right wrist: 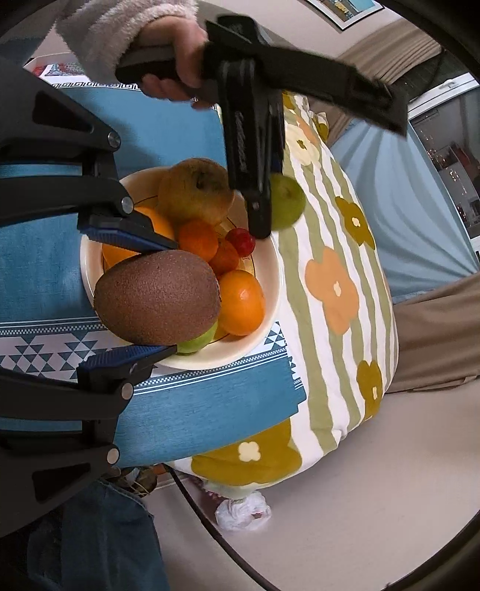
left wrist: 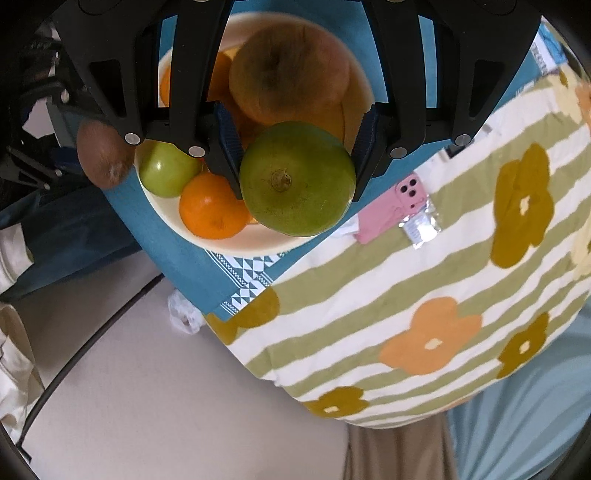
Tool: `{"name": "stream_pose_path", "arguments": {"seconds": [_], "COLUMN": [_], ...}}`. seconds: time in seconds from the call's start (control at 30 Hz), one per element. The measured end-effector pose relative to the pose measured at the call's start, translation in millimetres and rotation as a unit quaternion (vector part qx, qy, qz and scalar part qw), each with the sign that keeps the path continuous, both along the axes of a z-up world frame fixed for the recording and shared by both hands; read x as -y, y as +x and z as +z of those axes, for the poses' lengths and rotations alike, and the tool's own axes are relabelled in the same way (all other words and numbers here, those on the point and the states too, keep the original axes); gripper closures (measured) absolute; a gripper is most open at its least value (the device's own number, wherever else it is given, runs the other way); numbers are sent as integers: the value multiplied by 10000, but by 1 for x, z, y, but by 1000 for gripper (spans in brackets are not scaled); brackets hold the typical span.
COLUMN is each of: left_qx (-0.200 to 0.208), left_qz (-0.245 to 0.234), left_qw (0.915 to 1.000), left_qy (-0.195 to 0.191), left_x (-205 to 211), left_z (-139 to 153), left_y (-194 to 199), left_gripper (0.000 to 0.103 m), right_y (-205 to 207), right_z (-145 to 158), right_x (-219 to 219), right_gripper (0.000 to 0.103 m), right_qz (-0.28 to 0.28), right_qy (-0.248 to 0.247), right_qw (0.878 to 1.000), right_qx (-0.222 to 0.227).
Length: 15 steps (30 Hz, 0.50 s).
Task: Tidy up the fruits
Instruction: 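Carry the green apple and kiwi into the bowl and release them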
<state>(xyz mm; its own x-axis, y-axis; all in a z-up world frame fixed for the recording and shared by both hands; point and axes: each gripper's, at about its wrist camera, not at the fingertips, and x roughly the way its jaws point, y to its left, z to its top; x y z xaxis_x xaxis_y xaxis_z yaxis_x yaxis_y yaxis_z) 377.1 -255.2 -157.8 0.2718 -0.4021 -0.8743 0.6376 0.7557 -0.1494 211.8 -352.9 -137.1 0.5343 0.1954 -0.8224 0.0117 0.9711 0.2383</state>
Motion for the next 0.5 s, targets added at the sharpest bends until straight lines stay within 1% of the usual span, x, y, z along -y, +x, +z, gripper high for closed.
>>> {"name": "stream_pose_path", "arguments": {"seconds": [0.2,0.27,0.3,0.33,0.37,0.4,0.5], "left_qx": [-7,0,14,28,68,135,195], "left_qz": [-144,-137,-139,-137,-101,-38,137], "left_qw": [9998,9997,9998,9998,9999,9999,9996], "left_qy": [97,189,167,117,66,7,-165], "left_x": [17,18,18,16,13,9,-4], "left_z": [-7,-7,-5,-2,2,7,21], "left_y": [9,10,10,9,9,8,8], "left_gripper": [46,44,40,25,5,0,0], "right_y": [1,1,0,-1,-1,-1,-2], "right_z": [-6,-7,-6,-5,-6,-5,-4], "right_x": [0,-2,-2,-2,-1,-1,1], "right_gripper": [60,60,60,60,60,60,60], "right_qz": [14,21,27,27,24,24,24], "right_qy": [50,54,60,60,56,51,8], "right_qw": [10000,10000,10000,10000,10000,10000,10000], "right_qx": [7,18,28,38,47,54,71]}}
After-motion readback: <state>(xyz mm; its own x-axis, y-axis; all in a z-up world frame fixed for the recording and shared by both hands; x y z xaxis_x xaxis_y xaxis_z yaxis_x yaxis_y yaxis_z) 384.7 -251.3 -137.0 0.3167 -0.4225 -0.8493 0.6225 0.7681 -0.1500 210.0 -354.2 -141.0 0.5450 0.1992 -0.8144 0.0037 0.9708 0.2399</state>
